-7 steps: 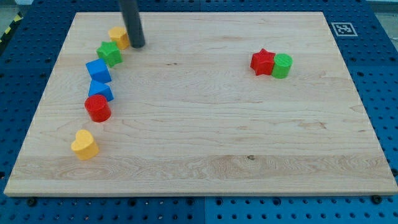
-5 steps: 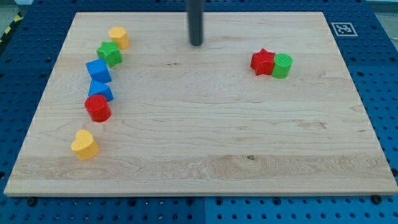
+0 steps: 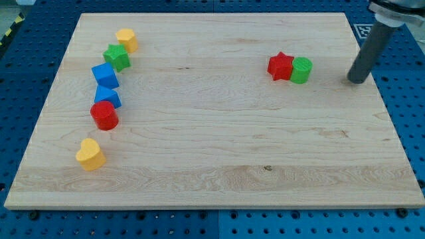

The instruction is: Move the green circle and red star to the left side of the board

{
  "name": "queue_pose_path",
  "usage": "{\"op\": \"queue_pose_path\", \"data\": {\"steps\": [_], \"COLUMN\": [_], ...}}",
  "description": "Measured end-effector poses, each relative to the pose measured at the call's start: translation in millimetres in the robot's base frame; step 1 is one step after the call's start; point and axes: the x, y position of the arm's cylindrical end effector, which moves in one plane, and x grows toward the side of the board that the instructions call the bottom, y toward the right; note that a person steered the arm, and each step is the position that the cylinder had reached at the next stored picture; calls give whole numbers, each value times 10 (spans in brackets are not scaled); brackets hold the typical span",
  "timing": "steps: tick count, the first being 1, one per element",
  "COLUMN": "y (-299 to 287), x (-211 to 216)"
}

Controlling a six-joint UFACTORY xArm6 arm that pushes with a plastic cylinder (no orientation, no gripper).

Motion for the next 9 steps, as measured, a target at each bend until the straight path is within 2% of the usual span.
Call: {"op": "queue_pose_path", "data": {"steps": [1,4,7,9], "y": [-419,-714,-1390,-1851], "x": [0,-192,-227,-444]}}
